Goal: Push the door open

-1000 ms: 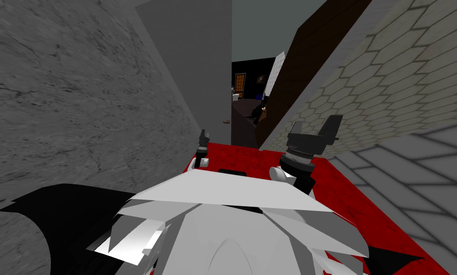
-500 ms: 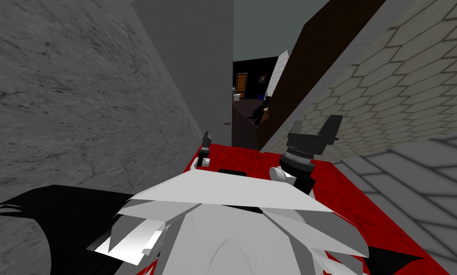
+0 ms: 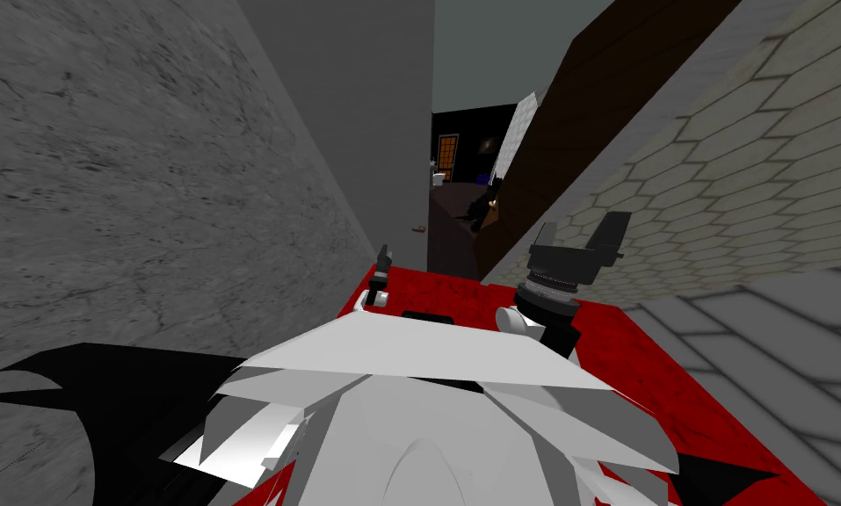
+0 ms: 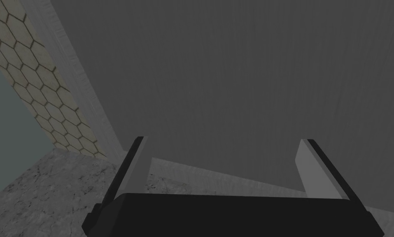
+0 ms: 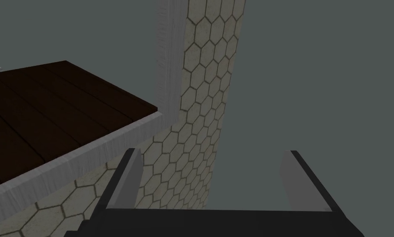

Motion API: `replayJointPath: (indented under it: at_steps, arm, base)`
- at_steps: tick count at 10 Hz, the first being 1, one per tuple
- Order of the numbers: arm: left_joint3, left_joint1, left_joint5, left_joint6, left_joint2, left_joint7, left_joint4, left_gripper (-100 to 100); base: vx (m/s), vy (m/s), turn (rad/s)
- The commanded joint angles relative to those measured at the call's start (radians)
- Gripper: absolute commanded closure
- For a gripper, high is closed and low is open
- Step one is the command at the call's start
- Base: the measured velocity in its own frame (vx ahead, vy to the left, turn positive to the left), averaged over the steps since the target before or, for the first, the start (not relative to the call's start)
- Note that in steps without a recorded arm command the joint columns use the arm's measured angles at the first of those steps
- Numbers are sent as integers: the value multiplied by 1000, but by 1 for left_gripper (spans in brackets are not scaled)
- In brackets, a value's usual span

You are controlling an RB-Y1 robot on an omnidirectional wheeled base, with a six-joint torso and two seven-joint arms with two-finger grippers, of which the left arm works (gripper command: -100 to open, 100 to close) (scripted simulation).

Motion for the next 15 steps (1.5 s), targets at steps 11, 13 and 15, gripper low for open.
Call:
replayJointPath:
  at_steps: [11,13,15]
  arm:
    - [10,-138,-57,-50,-11,20,338,-100]
    - [11,-160,-67,-58,-16,24,391,-100]
    - [13,-181,-76,-66,-21,27,443,-100]
  base:
    - [101,-10,38]
    - [89,-6,33]
    - [96,4,34]
